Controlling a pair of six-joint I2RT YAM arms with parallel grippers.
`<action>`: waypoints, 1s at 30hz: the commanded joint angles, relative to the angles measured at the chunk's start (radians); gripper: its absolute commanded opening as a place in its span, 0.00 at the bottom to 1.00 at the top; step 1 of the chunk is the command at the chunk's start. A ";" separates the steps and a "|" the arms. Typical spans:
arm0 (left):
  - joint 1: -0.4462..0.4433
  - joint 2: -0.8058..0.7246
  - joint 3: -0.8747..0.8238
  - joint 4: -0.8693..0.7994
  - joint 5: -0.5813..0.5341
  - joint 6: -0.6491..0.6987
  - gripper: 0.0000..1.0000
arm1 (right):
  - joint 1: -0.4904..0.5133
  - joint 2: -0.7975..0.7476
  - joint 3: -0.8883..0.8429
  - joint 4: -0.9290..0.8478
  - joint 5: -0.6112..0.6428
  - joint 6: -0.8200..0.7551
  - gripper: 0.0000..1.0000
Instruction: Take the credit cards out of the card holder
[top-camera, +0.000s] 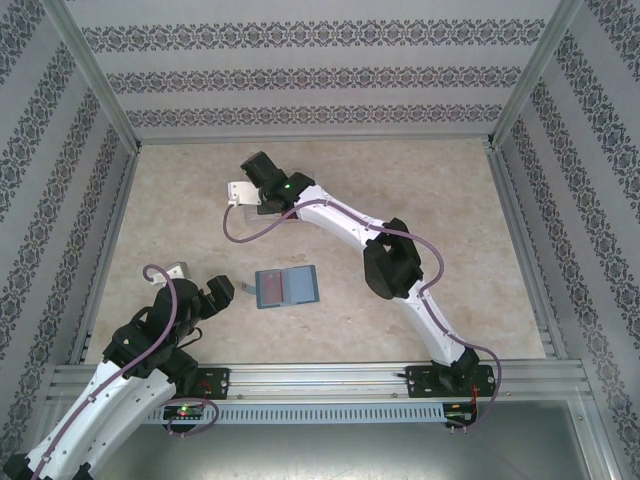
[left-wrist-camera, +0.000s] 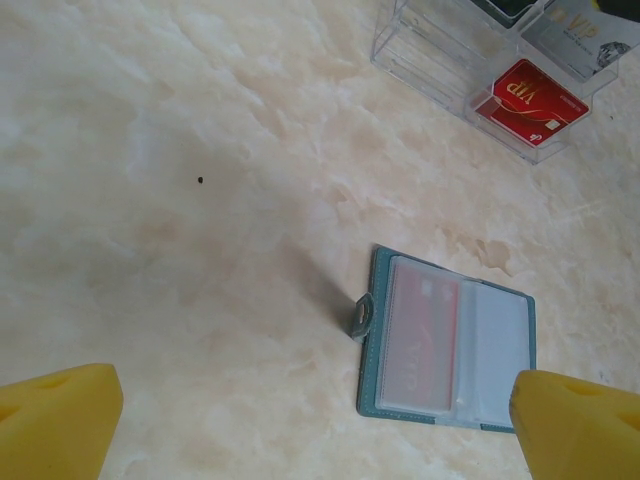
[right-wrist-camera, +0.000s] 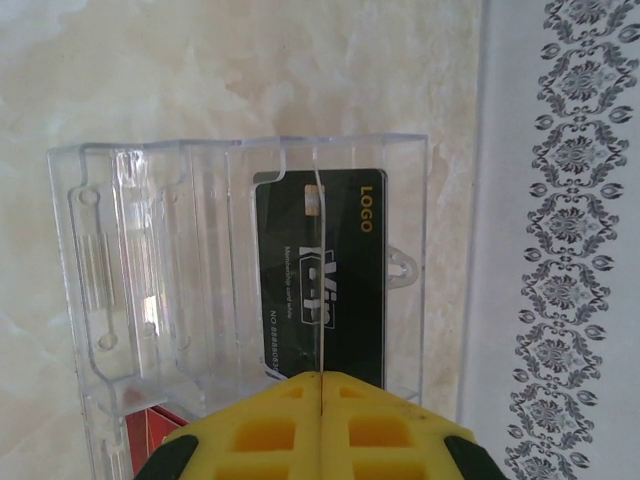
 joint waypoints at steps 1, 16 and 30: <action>0.013 -0.001 0.018 -0.031 -0.013 -0.011 1.00 | -0.019 0.034 0.041 -0.021 0.024 -0.003 0.00; 0.012 0.002 0.008 -0.019 0.000 -0.004 1.00 | -0.023 0.089 0.069 0.072 0.092 0.027 0.24; 0.011 0.005 0.001 0.000 0.011 0.012 1.00 | -0.042 0.099 0.121 0.198 0.215 0.085 0.32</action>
